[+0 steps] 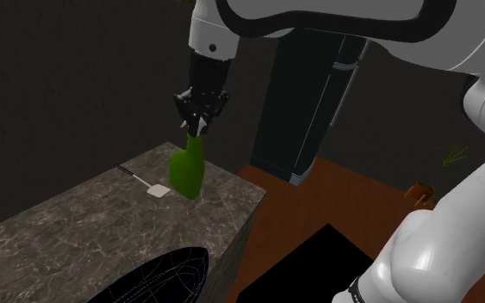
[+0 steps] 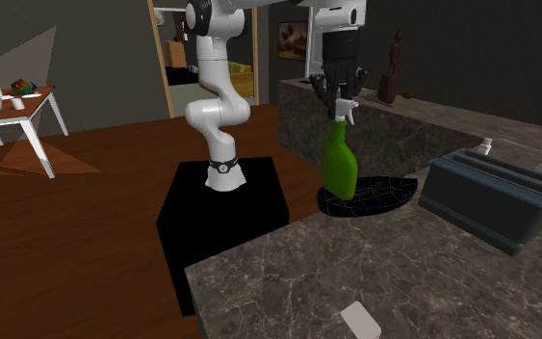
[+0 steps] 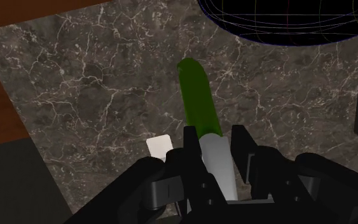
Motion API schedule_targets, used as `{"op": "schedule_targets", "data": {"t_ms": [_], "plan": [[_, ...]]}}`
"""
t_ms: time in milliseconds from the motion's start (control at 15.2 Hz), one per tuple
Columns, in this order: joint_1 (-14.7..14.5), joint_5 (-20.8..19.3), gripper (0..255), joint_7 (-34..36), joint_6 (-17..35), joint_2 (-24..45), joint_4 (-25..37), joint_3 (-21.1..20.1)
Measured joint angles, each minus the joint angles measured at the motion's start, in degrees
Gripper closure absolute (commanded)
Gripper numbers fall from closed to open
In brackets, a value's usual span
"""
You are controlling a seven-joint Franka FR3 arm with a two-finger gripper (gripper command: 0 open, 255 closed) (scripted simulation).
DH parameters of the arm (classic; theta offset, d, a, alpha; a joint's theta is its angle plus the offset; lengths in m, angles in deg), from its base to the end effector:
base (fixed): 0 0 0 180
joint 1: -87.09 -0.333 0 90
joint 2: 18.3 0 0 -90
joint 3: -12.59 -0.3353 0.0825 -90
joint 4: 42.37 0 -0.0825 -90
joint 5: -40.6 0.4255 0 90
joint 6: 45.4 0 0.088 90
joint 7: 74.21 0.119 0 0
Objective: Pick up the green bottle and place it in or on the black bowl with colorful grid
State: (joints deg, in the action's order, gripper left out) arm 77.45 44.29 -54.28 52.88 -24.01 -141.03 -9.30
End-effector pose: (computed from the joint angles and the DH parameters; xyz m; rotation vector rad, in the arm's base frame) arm 0.4847 0.3167 0.6207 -3.0636 -0.3009 -0.1013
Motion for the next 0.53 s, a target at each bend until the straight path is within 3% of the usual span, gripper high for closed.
{"op": "schedule_targets", "data": {"t_ms": [528], "plan": [[-4.8,-1.3,255,11.4,-4.0,1.7,6.0,-6.2]]}}
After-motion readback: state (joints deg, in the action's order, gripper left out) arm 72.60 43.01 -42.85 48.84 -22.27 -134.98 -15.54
